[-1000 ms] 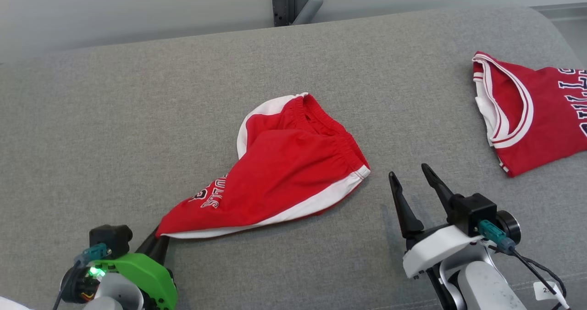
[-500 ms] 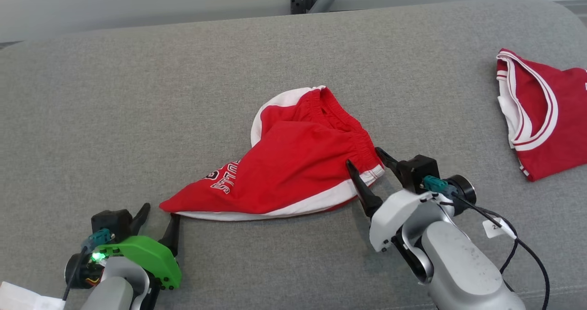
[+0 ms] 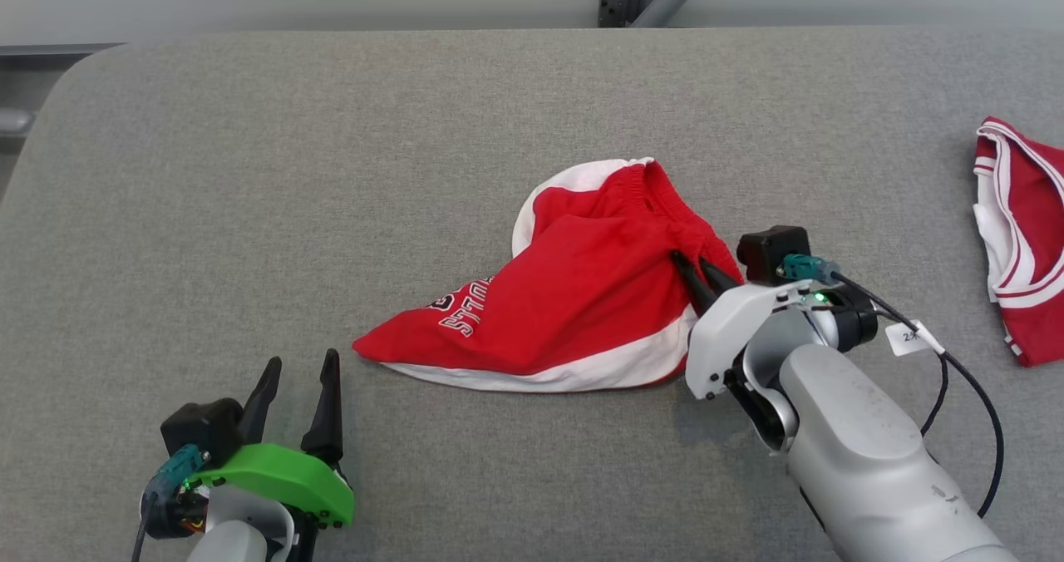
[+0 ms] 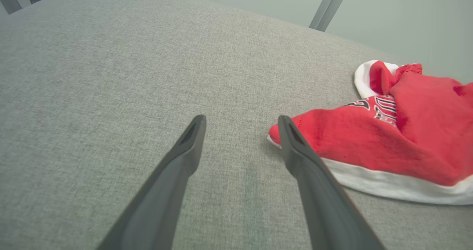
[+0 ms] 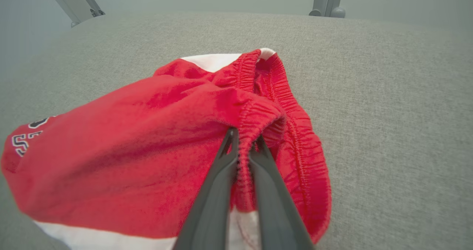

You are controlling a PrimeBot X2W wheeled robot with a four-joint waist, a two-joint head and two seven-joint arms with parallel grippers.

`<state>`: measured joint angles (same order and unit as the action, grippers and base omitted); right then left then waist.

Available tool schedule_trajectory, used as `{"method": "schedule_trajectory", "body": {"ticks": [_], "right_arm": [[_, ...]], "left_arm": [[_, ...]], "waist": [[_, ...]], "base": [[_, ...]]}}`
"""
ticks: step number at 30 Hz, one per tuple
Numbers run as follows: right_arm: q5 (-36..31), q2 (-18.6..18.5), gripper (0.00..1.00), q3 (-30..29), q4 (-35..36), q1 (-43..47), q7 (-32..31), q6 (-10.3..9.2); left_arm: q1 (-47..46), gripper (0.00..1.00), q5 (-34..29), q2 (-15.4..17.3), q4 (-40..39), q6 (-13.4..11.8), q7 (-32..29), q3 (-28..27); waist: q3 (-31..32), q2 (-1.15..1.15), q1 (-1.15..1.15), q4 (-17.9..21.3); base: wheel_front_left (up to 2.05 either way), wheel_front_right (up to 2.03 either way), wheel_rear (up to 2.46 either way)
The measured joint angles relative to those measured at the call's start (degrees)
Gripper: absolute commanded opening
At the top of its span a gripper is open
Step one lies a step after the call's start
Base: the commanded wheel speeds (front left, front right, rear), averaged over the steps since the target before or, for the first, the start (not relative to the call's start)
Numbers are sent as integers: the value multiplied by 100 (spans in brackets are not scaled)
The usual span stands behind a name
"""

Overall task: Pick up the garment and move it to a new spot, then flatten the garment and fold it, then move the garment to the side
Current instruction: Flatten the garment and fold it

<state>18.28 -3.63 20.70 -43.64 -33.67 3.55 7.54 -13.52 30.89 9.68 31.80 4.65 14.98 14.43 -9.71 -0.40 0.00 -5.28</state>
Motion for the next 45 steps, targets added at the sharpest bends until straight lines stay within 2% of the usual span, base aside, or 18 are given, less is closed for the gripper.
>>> {"method": "schedule_trajectory", "body": {"ticks": [6,14,21,22,23,24,32,42,43,45], "right_arm": [[183,19,0,-339,-491,-376,247,0],[119,-94,0,-1084,-1324,-760,650,-1],[20,-62,0,-1221,-1684,-833,883,0],[14,-59,14,-1218,-1701,-834,922,0],[14,-54,48,-1217,-1707,-834,950,0],[12,-46,100,-1217,-1697,-834,994,0],[-96,-111,100,-1221,-1157,-614,1143,-1],[-587,-77,100,-1634,1120,633,1150,-1],[-587,-77,100,-1634,1120,633,1150,-1],[-684,-27,100,-1712,1564,950,1149,-1]], "left_arm": [[319,100,-241,-109,-425,-19,5,-142],[413,100,-402,-205,-659,-2,5,-176],[436,100,-541,-338,-817,86,5,-58],[436,100,-547,-349,-839,89,5,-48],[436,100,-575,-357,-862,94,5,-36],[435,100,-600,-369,-899,98,5,-34],[436,100,-759,-452,-1178,133,7,-71],[614,100,-1039,-539,-1601,52,14,-354],[614,100,-1039,-539,-1601,52,14,-354],[669,100,-1079,-554,-1674,9,15,-424]], "waist": [[-2,0,0,-129],[-36,0,0,-155],[-56,0,0,-47],[-59,0,0,-25],[-61,0,0,-3],[-62,0,0,21],[-46,0,0,229],[55,0,0,487],[55,0,0,487],[98,0,0,519]], "base": [[0,0,0],[0,0,0],[0,0,0],[0,0,0],[0,0,0],[0,0,0],[0,0,0],[0,0,0],[0,0,0],[0,0,0]]}}
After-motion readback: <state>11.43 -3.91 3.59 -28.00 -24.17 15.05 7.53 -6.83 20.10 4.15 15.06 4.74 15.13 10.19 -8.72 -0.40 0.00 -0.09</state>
